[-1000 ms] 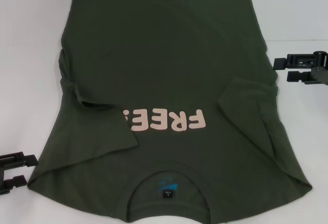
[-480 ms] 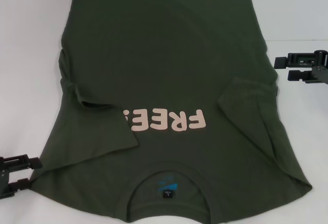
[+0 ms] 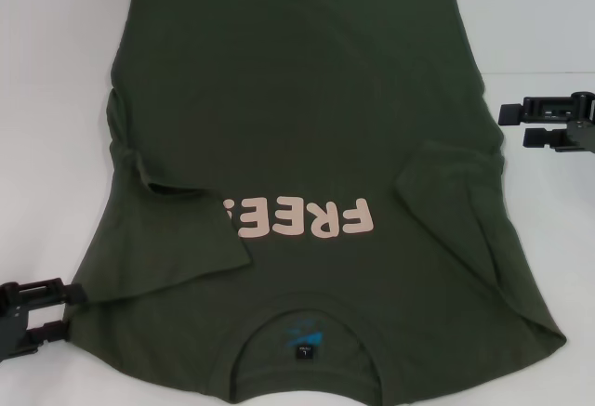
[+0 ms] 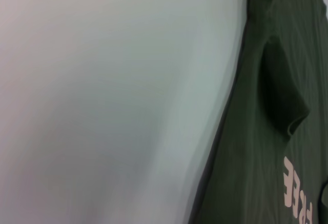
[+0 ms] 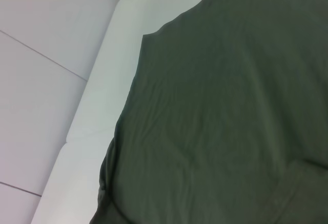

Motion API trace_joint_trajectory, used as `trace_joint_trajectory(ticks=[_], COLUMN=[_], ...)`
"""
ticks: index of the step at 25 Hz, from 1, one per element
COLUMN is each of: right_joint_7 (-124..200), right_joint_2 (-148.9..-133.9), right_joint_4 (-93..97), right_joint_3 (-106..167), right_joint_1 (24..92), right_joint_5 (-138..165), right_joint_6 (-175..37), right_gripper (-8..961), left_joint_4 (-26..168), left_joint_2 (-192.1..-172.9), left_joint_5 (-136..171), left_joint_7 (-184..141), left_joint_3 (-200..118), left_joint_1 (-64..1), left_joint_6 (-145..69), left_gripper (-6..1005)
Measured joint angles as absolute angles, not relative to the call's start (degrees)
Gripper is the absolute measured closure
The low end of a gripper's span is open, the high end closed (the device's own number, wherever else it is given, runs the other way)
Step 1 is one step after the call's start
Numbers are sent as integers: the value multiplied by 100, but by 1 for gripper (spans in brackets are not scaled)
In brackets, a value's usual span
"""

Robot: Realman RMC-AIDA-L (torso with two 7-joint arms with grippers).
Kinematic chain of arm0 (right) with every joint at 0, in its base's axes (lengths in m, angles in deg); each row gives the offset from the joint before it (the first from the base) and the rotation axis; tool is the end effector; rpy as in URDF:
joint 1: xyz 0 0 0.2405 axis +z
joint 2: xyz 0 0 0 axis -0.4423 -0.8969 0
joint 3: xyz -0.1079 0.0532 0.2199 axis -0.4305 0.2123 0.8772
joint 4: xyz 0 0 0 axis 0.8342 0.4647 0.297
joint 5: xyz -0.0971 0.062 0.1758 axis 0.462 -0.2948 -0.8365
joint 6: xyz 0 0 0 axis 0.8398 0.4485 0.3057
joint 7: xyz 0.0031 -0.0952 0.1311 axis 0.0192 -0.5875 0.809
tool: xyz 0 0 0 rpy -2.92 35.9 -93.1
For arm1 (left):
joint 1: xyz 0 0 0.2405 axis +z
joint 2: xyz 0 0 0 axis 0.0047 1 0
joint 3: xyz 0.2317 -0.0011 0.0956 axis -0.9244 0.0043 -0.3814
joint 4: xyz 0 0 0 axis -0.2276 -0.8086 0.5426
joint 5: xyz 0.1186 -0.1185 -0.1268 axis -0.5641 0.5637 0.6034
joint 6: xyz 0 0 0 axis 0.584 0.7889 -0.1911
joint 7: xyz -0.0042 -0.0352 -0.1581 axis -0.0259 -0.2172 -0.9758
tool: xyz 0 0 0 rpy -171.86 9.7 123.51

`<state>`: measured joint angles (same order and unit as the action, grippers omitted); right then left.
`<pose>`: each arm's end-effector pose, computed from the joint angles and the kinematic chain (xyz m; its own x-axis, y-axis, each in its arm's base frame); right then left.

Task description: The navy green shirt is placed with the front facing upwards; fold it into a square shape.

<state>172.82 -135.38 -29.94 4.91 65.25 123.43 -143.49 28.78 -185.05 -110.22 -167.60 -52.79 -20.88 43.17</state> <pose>0.2697 0.4028 0.0772 0.1669 -0.8483 -0.5025 -0.9740 -0.2209 0.0494 -0.3734 0.2717 0.0389 -0.3464 0.8187 0.4580 0.9378 0.2900 0.1910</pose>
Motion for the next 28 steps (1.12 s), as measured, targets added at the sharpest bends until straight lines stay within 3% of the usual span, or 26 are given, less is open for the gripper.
trace_joint_trajectory(ticks=[28], right_joint_7=[17283], right_joint_2=[-13496], right_joint_4=[-2994], right_joint_3=[551], right_joint_1=[6451], right_joint_5=[12327], right_joint_6=[-14381], right_gripper=[137], left_joint_4=[3122], left_joint_2=[-18520], left_joint_5=[-10994], left_joint_7=[-16711], left_joint_3=[-5676], left_joint_1=[-2605], left_joint_6=[4139], left_gripper=[481])
